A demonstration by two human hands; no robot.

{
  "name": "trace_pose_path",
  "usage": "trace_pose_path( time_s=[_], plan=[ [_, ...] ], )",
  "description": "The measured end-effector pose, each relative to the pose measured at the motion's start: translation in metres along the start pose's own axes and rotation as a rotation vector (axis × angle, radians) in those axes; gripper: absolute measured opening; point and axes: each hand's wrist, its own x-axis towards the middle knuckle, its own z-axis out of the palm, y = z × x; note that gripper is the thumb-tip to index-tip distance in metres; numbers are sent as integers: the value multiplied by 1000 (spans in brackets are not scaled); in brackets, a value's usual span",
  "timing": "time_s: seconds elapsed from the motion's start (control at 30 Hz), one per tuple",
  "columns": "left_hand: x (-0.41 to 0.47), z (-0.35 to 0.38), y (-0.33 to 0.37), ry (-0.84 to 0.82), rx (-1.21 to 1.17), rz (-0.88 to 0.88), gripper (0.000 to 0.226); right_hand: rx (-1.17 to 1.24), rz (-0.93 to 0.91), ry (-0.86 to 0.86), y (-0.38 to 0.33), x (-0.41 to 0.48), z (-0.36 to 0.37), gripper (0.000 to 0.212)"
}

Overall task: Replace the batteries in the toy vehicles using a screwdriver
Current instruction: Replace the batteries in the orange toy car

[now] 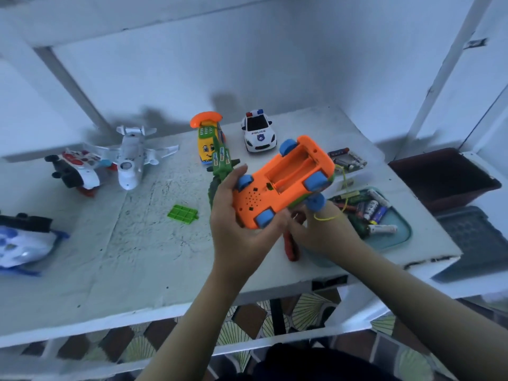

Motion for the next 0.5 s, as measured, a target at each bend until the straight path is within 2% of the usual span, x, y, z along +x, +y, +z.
trace_pose_path(
  time_s=[0.1, 0.17, 0.27, 0.33, 0.5],
  plan=[
    [-19, -15, 0, 33, 12, 35, 71, -47, -16, 109, -2, -12, -8, 12],
    [-29, -25, -2, 34, 18, 56, 71, -183, 10, 135, 1, -17, -12, 16],
    [-44, -38, -9, 21, 12, 68, 69, -408, 192, 20, 9, -22, -15, 33],
    [-52, -47, -17, 5, 69, 76, 70, -388, 257, -15, 9, -27, -17, 29],
    [-64, -64, -39, -123, 241, 138, 74, -220, 254, 83, 5, -33, -21, 17]
  ],
)
